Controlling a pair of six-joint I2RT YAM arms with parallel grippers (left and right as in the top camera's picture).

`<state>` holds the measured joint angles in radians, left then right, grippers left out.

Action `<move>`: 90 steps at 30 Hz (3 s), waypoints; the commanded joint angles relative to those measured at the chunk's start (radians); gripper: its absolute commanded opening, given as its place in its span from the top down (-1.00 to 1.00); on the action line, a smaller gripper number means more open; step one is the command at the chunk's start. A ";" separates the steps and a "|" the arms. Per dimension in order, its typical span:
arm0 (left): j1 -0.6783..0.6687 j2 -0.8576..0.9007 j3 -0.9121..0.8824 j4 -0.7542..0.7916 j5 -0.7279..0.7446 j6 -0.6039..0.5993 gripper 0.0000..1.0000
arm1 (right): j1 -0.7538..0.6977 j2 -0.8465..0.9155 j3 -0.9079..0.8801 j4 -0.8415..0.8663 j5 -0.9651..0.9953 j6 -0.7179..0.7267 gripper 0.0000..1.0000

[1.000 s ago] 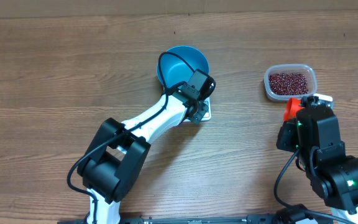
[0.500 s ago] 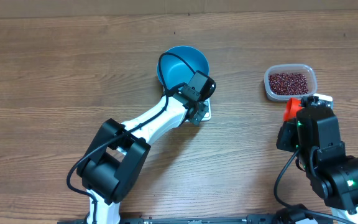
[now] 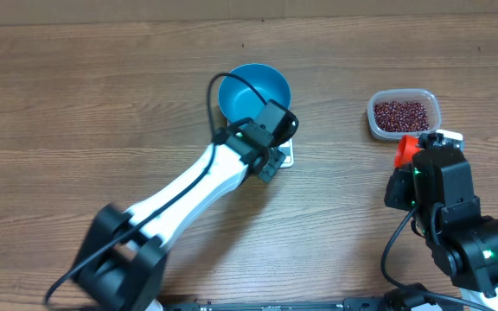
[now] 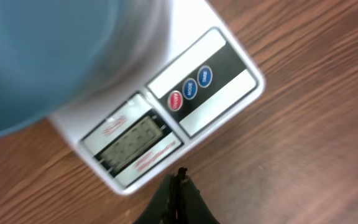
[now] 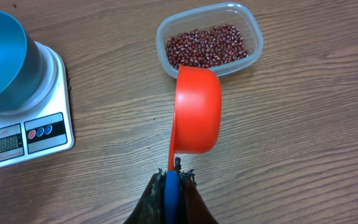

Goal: Scoop item into bowl and weigh 150g on scale
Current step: 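Lift the left gripper off the scale and pull it back, then move the red scoop with the right gripper over the bean tub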

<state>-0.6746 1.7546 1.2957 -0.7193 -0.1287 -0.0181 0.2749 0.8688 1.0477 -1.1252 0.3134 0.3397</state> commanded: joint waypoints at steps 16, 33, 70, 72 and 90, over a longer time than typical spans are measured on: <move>0.110 -0.371 0.000 -0.298 -0.012 -0.149 -0.99 | -0.004 0.005 0.032 0.010 0.000 -0.001 0.93; 0.121 -0.604 -0.059 -0.177 0.068 0.030 -0.99 | -0.004 0.051 0.032 0.013 0.011 -0.001 0.93; 0.122 -0.552 -0.235 -0.016 0.089 0.030 -0.99 | -0.004 0.051 0.032 0.066 0.011 -0.005 0.93; 0.122 -0.536 -0.235 -0.017 0.089 0.030 -0.99 | -0.004 0.051 0.032 0.066 0.012 -0.005 0.93; 0.122 -0.416 -0.235 -0.016 0.089 0.030 -0.99 | -0.004 0.051 0.032 0.061 0.011 -0.013 0.93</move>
<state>-0.5556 1.3190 1.0645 -0.7357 -0.0525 -0.0032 0.2749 0.9230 1.0477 -1.0672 0.3145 0.3351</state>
